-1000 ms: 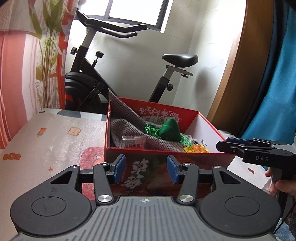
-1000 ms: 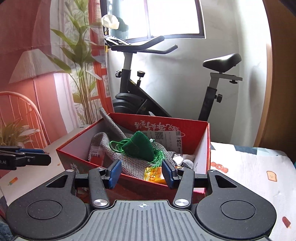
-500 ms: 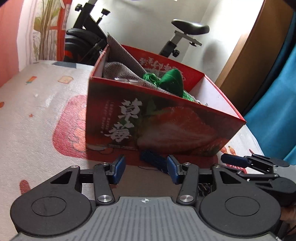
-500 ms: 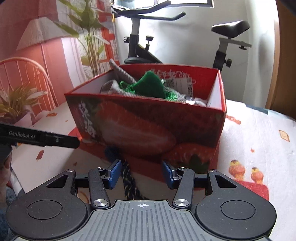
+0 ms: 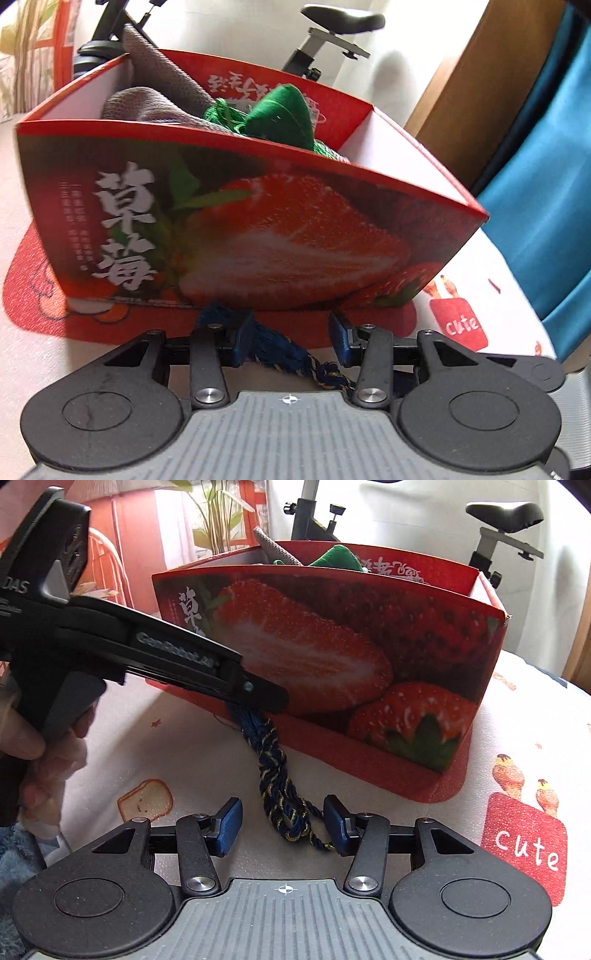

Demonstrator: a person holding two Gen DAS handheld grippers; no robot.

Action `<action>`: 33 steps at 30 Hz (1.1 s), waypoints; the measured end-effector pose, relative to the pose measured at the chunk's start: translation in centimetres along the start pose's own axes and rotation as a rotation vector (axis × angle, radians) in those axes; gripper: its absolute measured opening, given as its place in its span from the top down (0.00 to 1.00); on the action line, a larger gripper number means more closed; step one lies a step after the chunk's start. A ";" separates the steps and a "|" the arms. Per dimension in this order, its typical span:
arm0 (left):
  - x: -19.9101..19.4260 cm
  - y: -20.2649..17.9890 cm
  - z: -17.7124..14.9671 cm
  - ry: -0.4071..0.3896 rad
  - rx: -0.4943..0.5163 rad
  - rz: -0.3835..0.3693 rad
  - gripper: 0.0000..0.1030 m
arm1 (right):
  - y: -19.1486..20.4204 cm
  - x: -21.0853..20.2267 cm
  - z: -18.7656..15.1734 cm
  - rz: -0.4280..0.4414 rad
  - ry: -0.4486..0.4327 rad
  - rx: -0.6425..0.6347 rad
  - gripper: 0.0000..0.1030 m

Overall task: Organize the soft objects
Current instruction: 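Move both tools down to the braided blue cord beside the box, then close the right tool on the blue cord while the left tool grips its tassel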

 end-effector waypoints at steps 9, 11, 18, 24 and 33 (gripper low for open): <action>1.7 1.0 -0.1 0.006 0.090 0.060 0.59 | -1.1 -0.3 -0.4 0.002 0.011 -0.030 0.91; 1.5 1.3 -0.4 0.008 0.113 0.058 0.59 | -1.5 -0.3 -0.4 -0.003 0.011 -0.022 0.91; 0.1 1.9 -1.9 0.025 0.143 0.043 0.60 | -3.2 0.2 -0.2 -0.032 0.010 0.000 0.91; -2.1 2.6 -2.3 0.030 0.168 0.025 0.59 | -4.3 1.0 0.2 -0.046 0.013 -0.009 0.91; -1.5 2.7 -0.9 0.012 0.289 -0.080 0.42 | -5.2 1.7 0.9 -0.043 0.021 -0.029 0.91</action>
Point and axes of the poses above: each gripper's, at about its wrist camera, not at the fingertips, and x roughly the way its jaws point, y to its left, z to its top, the point moved 6 cm from there along x, roughly the way its jaws point, and after that the axes turned 14 degrees about -x, right-handed, at the moved point
